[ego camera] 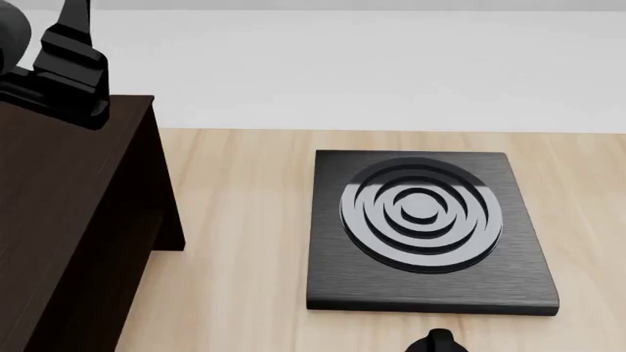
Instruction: Put the frying pan under the cabinet shelf.
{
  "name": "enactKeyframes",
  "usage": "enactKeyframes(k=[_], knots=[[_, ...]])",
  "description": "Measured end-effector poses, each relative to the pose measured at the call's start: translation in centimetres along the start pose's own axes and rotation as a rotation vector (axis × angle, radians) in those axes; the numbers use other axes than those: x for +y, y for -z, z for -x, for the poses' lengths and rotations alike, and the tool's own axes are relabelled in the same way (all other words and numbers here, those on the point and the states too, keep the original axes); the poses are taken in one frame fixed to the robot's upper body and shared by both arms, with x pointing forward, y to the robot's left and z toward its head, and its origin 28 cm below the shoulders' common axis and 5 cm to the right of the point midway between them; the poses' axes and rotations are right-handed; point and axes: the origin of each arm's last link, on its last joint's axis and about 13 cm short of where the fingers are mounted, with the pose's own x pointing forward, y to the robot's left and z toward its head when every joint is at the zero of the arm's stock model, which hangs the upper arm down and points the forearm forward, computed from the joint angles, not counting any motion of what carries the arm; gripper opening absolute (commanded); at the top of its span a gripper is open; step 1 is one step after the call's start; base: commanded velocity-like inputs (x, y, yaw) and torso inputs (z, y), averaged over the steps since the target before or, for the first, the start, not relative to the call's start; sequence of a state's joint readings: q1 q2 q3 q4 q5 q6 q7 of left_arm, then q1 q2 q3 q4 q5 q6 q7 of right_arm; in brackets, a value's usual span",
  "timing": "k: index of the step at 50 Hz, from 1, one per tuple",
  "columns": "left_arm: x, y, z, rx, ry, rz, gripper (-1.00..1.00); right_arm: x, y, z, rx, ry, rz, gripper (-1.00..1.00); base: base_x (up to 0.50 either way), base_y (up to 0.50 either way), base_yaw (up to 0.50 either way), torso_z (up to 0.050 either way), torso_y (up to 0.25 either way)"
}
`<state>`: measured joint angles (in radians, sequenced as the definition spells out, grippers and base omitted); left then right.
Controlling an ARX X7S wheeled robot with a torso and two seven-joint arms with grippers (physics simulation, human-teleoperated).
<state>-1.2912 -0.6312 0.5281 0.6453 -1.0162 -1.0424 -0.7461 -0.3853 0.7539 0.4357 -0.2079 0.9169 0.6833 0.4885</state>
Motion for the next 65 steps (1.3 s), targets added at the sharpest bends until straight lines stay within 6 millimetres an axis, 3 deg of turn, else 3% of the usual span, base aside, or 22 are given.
enactKeyframes(k=[33,34,51,65], knots=[[-0.1,-1.3,0.4,-0.032,0.01,-0.01,1.0,-0.2,0.7,-1.4,0.058,0.005,-0.028,1.0,0.0,0.0,0.0,0.0,0.0],[-0.1,-1.3,0.4,-0.033,0.01,-0.01,1.0,-0.3,0.8,-1.5,0.059,0.007,-0.03,-1.0,0.0,0.0,0.0,0.0,0.0],[0.5,-2.6,0.7,-0.064,-0.006,-0.01,1.0,0.3,0.4,-1.4,0.068,-0.026,-0.037,-1.0,0.0,0.0,0.0,0.0,0.0],[1.2,-3.9,1.3,-0.084,-0.027,-0.021,1.0,1.3,-2.2,-0.1,-0.021,-0.05,0.049,-1.0,0.0,0.0,0.0,0.0,0.0]])
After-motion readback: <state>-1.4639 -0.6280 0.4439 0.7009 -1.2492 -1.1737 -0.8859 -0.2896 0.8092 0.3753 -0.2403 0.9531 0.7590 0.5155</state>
